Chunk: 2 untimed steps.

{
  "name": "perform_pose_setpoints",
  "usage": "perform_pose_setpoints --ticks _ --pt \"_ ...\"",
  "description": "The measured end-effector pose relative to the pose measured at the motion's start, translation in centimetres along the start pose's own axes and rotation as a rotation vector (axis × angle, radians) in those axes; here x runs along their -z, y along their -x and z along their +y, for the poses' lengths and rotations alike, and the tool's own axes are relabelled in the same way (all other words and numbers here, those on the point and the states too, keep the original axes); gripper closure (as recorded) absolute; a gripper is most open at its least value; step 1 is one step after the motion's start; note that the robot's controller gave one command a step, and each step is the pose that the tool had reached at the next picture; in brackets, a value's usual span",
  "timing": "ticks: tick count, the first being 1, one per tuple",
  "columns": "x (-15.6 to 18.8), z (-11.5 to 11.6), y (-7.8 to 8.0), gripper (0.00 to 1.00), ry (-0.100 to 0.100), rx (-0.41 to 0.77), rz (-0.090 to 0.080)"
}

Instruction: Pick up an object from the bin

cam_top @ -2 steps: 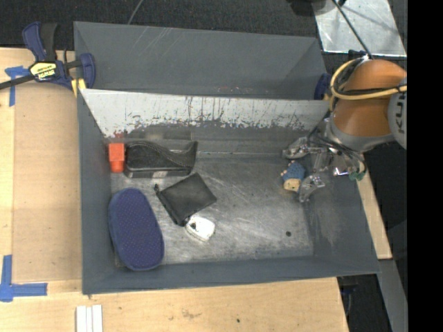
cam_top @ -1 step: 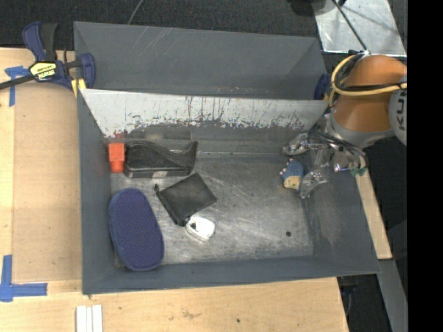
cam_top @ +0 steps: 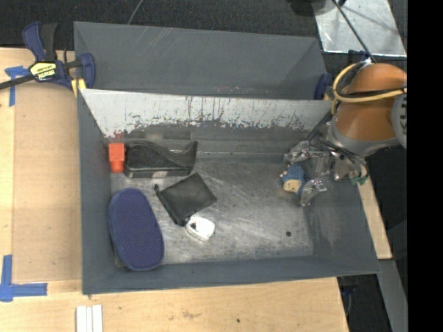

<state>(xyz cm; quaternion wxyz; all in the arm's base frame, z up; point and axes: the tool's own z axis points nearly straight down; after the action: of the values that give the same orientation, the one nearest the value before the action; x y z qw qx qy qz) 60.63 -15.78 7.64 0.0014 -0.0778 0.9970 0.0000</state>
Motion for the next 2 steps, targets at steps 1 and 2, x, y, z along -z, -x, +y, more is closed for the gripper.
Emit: perform_pose_setpoints --ticks 1,2 --pt "-0.2 0.3 0.9 0.0 0.007 0.239 0.002" --pt "-0.4 0.5 2.1 0.0 0.016 0.376 -0.002"
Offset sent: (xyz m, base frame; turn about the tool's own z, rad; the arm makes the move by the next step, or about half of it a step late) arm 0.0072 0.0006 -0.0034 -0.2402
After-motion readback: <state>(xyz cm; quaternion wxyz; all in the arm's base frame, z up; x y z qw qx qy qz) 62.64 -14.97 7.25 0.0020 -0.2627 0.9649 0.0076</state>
